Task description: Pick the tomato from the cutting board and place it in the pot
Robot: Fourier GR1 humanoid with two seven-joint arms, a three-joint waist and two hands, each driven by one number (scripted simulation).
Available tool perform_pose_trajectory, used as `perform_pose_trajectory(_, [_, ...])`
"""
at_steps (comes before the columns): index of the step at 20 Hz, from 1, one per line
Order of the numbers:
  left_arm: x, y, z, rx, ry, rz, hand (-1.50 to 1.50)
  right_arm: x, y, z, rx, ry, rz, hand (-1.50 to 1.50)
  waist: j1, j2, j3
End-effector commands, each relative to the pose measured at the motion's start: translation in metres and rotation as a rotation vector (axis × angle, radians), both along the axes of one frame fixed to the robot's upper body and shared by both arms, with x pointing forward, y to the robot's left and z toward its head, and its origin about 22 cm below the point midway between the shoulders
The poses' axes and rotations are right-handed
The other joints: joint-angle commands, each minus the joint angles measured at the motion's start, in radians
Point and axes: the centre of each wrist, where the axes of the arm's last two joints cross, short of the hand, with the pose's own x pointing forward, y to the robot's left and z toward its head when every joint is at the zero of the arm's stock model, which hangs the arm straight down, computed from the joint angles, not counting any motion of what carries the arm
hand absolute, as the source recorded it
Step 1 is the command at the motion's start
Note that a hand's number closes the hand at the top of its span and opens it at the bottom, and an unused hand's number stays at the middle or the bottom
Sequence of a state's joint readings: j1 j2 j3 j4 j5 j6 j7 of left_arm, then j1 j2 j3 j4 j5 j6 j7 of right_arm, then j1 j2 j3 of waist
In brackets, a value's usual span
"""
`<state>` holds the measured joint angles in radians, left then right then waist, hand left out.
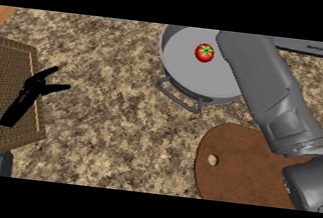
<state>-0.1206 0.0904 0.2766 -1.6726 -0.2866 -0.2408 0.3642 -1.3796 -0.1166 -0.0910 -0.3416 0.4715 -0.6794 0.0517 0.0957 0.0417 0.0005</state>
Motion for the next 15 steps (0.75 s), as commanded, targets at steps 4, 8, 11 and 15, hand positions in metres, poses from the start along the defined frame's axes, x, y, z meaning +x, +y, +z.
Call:
perform_pose_trajectory(4, [-0.003, 0.014, -0.012, 0.007, -0.074, 0.013, 0.0, 0.002, -0.004, 0.005, 0.226, -0.014, 0.082, -1.5, -0.025, -0.012, -0.001])
perform_pose_trajectory(8, [-0.023, 0.029, -0.018, 0.003, -0.081, 0.033, 0.0, 0.002, -0.021, -0.02, 0.277, -0.003, 0.143, -1.5, -0.037, -0.022, -0.001])
perform_pose_trajectory(11, [-0.024, 0.027, -0.029, 0.032, -0.072, 0.072, 0.0, -0.002, -0.038, -0.044, 0.334, 0.0, 0.184, -1.5, -0.072, -0.032, -0.001])
perform_pose_trajectory(15, [-0.027, 0.023, -0.029, 0.005, -0.069, 0.079, 0.0, -0.006, -0.053, -0.055, 0.34, -0.004, 0.188, -1.5, -0.097, -0.045, -0.001])
